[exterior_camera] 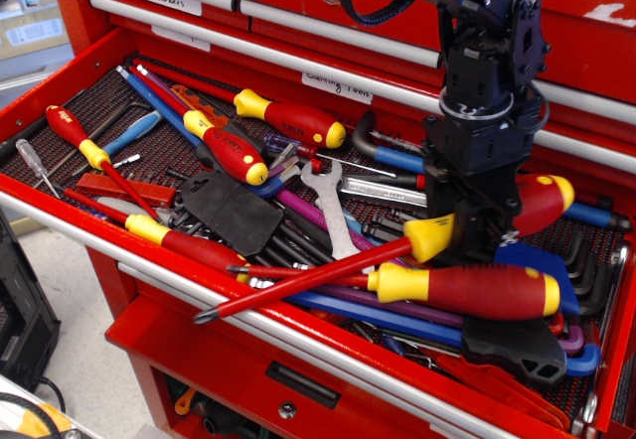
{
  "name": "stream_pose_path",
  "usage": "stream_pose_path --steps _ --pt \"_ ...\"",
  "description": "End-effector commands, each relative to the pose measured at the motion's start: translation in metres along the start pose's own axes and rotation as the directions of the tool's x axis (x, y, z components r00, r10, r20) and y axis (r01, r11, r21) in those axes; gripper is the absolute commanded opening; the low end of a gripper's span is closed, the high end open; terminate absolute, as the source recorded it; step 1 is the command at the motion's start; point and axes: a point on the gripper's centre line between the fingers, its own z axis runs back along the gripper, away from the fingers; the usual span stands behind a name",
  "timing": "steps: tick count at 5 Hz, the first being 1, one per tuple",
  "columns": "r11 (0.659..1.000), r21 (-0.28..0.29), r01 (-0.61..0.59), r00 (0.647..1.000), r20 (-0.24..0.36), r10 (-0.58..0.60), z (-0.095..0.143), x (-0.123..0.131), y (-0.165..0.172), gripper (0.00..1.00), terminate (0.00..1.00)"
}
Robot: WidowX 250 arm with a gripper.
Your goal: Pick up red srewdriver
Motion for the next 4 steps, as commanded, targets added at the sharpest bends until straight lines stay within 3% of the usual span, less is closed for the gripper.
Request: stream_pose_path --steps 1,4 --pt "0.984 0.133 0.121 0.993 -0.013 -0.120 0.080 0.007 0.030 0.00 0.00" --pt "0.934 0.220 0.283 0.942 -0.246 -0.227 0.153 -0.009 0.040 0.00 0.00"
